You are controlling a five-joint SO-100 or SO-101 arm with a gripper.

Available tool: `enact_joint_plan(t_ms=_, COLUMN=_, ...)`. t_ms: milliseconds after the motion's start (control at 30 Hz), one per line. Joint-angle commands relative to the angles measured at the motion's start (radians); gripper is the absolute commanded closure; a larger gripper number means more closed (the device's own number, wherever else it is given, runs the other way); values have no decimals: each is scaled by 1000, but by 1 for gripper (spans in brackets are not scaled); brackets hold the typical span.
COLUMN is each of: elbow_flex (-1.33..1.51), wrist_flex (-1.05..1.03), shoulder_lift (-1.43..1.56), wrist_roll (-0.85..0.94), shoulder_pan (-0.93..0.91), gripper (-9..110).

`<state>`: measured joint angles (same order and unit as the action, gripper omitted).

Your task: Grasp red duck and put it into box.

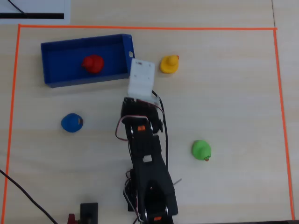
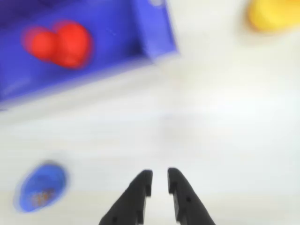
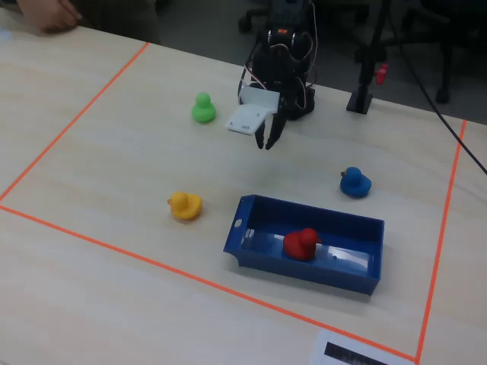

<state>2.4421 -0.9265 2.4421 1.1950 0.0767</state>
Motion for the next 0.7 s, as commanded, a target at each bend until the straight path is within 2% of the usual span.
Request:
enact_joint_plan(t_ms=0, elbow_flex=225, wrist_flex=46, shoulder_lift=385, wrist_roll=23, shoulder_pan=-21, gripper=101)
enact_joint_plan(t_ms=133, elbow_flex=453, wrist_flex=64, shoulder_lift=538, wrist_roll=3, shoulder_pan=-31, gripper=101)
enact_joint_plan(t_ms=300, elbow_flex=597, wrist_flex=-15, shoulder_lift=695, wrist_roll=-9, shoulder_pan=-49, gripper=101)
enact_joint_plan(t_ms=667, elbow_flex=669, wrist_flex=-380, shoulder_lift=868, wrist_roll=35, shoulder_pan=-63, gripper=101)
